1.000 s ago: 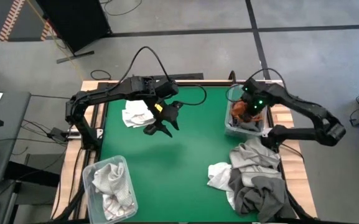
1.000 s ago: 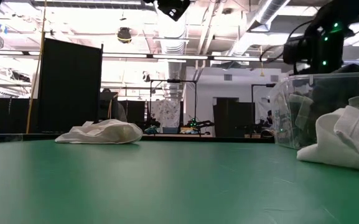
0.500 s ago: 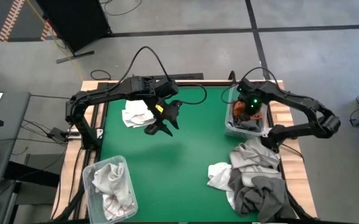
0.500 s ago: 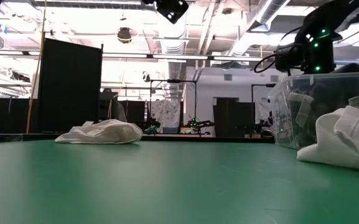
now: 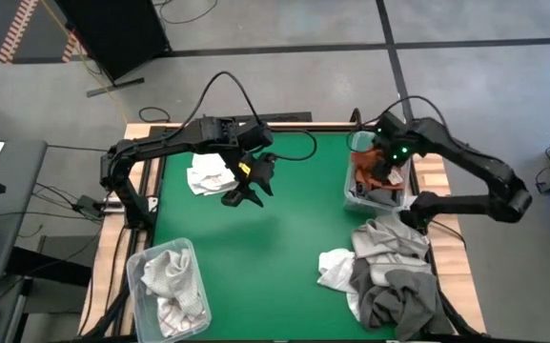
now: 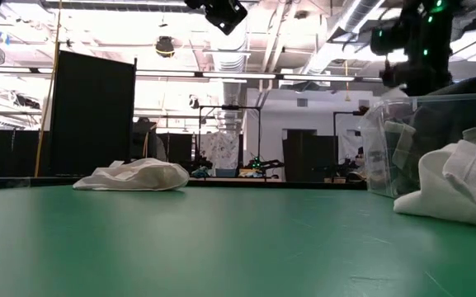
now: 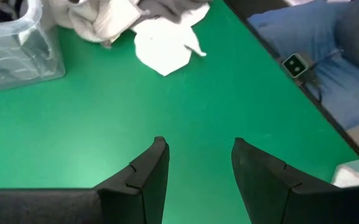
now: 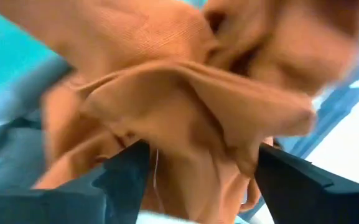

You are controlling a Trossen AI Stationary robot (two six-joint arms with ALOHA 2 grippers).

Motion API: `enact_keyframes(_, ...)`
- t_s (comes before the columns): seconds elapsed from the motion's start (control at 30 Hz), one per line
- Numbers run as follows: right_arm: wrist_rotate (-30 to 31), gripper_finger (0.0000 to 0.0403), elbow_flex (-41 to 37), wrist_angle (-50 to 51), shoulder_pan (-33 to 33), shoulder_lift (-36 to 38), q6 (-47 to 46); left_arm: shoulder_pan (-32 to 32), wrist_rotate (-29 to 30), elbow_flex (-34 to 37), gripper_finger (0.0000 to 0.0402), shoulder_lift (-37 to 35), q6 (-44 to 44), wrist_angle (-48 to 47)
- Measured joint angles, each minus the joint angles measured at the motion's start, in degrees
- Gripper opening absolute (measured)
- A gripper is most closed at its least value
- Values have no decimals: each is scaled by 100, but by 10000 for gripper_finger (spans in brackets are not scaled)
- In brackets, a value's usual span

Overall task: Sort towels by color in basket
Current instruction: Put the orange microfiber towel into the top transparent bin, then put the white microfiber towel into the bottom transparent bin

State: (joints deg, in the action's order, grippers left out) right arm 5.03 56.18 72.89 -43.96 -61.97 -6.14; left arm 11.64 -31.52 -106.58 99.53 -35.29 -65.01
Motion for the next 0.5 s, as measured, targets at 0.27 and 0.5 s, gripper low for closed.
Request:
enact_keyframes(0.27,76,315,771,241,296,347,-308,2,215,-1,167,0,1,-331)
enact_keyframes(0.5,90,315,1225,-64,708,507,-550,2,836,-3,167,0,220,-582)
